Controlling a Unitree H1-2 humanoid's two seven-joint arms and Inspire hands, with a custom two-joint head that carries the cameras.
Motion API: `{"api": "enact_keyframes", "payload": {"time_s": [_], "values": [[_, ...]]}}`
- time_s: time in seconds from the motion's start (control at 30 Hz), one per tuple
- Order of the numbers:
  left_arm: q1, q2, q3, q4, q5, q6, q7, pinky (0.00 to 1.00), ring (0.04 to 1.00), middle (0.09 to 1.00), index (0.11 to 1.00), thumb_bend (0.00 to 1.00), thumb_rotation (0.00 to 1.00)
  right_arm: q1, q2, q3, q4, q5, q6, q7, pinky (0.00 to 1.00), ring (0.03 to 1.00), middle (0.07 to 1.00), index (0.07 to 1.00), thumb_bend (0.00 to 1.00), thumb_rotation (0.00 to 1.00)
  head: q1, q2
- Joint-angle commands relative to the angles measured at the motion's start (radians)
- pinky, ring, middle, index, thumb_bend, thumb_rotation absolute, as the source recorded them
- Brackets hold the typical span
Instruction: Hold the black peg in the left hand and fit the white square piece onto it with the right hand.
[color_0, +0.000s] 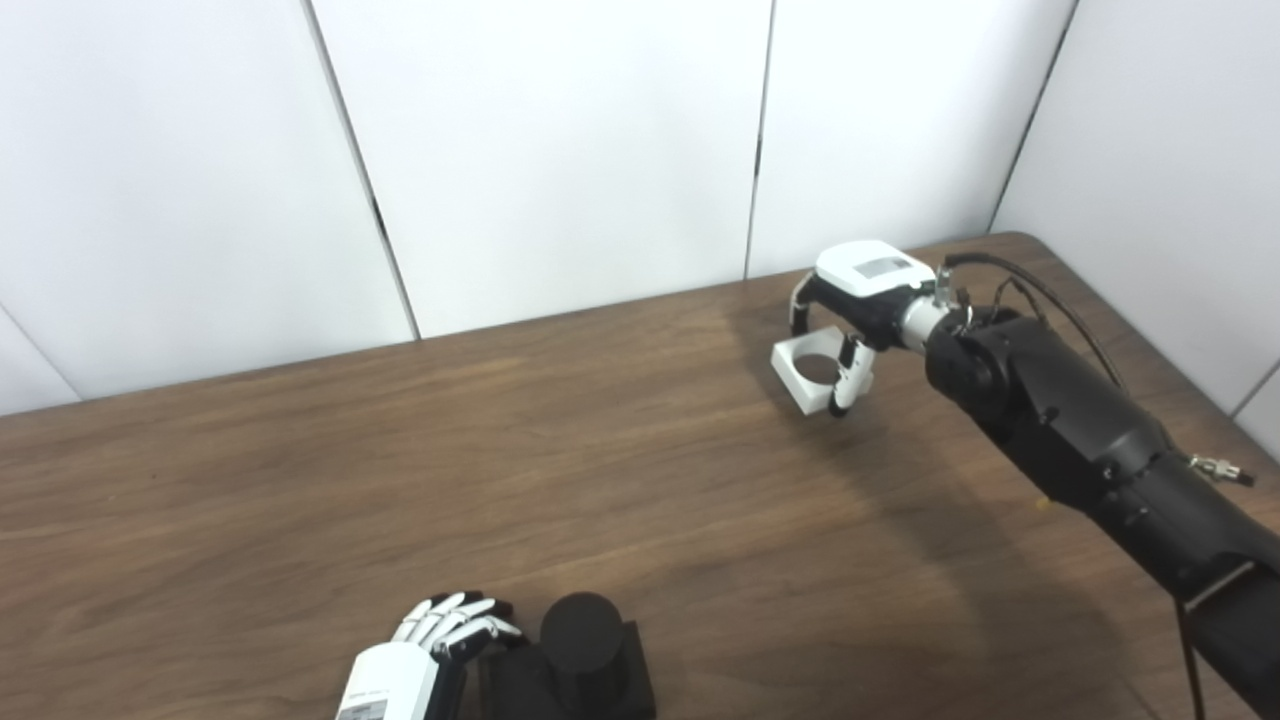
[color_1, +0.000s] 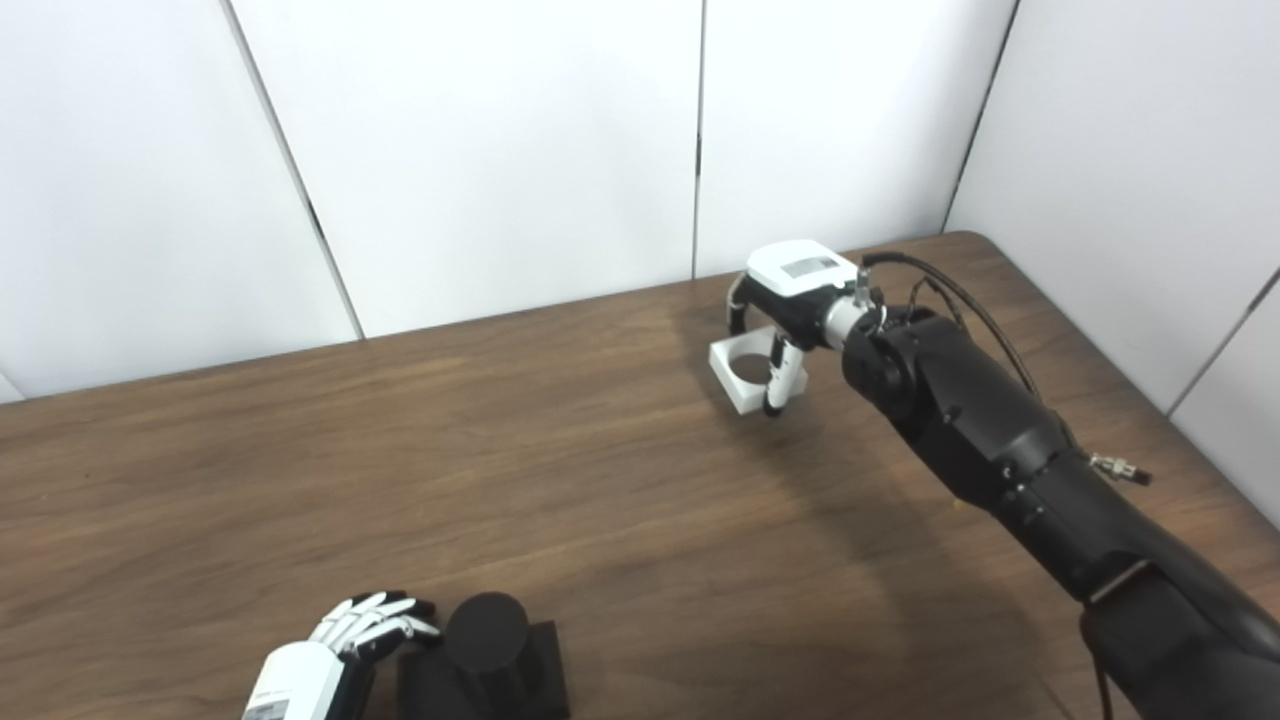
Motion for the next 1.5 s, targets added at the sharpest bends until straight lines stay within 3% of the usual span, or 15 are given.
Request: {"api": "enact_keyframes", "payload": {"time_s": [0.0,0.4,0.77,1.13,1.47], "values": [[0.030,0.007,-0.018,0.054,0.015,0.018,-0.055,0.88,0.842,0.773,0.485,0.52,0.05,-0.036,-0.037,-0.034,-0.079,0.001,0.002,0.017,0.92,0.906,0.787,0.485,0.52,0.13,0.012,0.006],[0.028,-0.014,-0.028,0.016,0.043,0.059,-0.102,0.88,0.844,0.776,0.485,0.52,0.05,-0.007,-0.013,-0.053,-0.465,0.023,0.046,0.265,0.91,0.886,0.770,0.485,0.52,0.13,0.093,0.045],[0.022,-0.031,-0.041,-0.003,0.067,0.082,-0.126,0.87,0.848,0.780,0.485,0.52,0.05,0.003,0.039,-0.052,-0.697,0.048,0.070,0.439,0.89,0.877,0.763,0.484,0.52,0.14,0.136,0.091],[0.012,-0.042,-0.053,-0.016,0.082,0.102,-0.143,0.87,0.853,0.782,0.486,0.52,0.05,-0.005,0.122,-0.053,-0.820,0.056,0.066,0.533,0.91,0.871,0.748,0.483,0.52,0.14,0.164,0.135],[0.004,-0.055,-0.053,-0.030,0.091,0.114,-0.160,0.87,0.855,0.782,0.485,0.52,0.05,-0.033,0.191,-0.045,-0.890,0.079,0.107,0.624,0.88,0.870,0.743,0.482,0.52,0.13,0.182,0.183]]}}
